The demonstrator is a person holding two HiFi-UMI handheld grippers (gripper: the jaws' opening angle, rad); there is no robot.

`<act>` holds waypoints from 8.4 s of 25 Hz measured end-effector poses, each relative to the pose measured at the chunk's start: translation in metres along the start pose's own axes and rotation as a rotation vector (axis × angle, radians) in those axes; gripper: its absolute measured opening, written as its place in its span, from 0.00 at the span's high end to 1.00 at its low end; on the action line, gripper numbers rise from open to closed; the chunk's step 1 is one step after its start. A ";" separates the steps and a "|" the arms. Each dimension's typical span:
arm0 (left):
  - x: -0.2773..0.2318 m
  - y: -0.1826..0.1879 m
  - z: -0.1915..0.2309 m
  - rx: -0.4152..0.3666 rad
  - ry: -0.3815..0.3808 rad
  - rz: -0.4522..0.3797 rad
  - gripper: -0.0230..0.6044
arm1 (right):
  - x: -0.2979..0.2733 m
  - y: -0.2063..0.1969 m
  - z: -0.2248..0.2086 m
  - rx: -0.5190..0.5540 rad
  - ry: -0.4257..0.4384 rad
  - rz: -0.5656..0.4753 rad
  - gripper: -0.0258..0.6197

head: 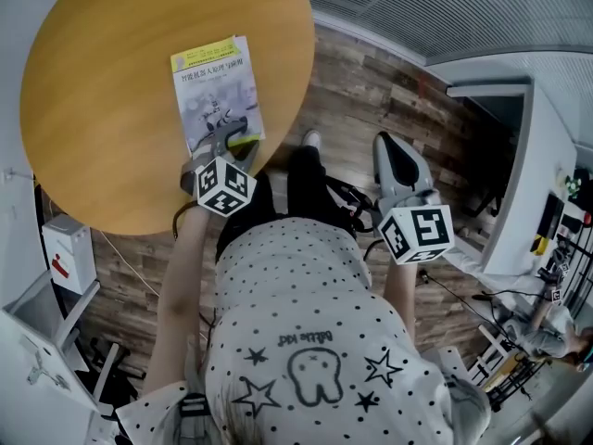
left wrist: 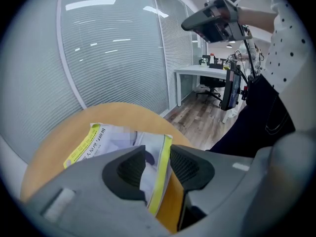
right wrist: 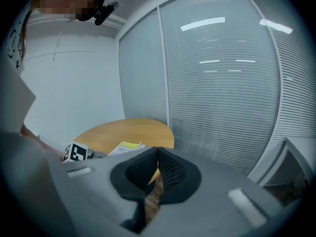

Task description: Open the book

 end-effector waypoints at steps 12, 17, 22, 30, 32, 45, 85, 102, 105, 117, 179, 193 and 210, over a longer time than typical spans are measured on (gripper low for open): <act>0.025 -0.002 0.025 0.221 0.042 -0.056 0.92 | 0.003 0.002 0.003 0.002 -0.002 -0.011 0.96; 0.035 -0.010 0.043 0.458 0.080 -0.107 0.92 | 0.005 0.006 0.008 0.008 0.005 -0.019 0.96; 0.044 -0.018 0.054 0.557 0.155 -0.113 0.93 | 0.005 0.006 0.010 0.010 0.009 -0.022 0.96; 0.062 -0.031 0.070 0.662 0.260 -0.133 0.93 | 0.003 0.007 0.009 0.019 0.024 -0.024 0.95; 0.068 -0.039 0.075 0.697 0.290 -0.139 0.93 | 0.001 0.006 0.012 0.022 0.031 -0.024 0.96; 0.104 -0.070 0.094 0.834 0.462 -0.178 0.93 | -0.001 0.008 0.021 0.032 0.054 -0.032 0.96; 0.168 -0.197 0.097 1.165 0.688 -0.145 0.93 | -0.022 0.028 0.078 0.115 0.130 -0.034 0.95; 0.128 -0.241 0.089 1.226 0.630 0.008 0.93 | -0.017 0.026 0.070 0.085 0.084 -0.033 0.95; 0.121 -0.248 0.090 1.219 0.616 0.041 0.93 | -0.014 0.027 0.067 0.077 0.066 -0.038 0.95; 0.099 -0.260 0.092 1.133 0.580 0.171 0.92 | -0.002 0.018 0.041 0.024 -0.032 -0.040 0.96; 0.178 -0.203 0.143 1.046 0.659 -0.003 0.95 | -0.005 0.025 0.053 0.015 0.009 -0.083 0.96; 0.231 -0.125 0.164 0.954 0.691 -0.277 0.95 | -0.005 0.037 0.061 0.034 0.028 -0.103 0.96; 0.292 -0.033 0.151 0.759 0.666 -0.538 0.95 | -0.010 0.048 0.080 0.059 0.058 -0.127 0.96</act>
Point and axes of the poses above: the fingertips, and each gripper's own axes: x backward along the fingers, z to its left, y out of its top, the point moved 1 cm from there along x, backward along the fingers, and after that the axes turned 9 degrees about z, right-handed, at the moved point
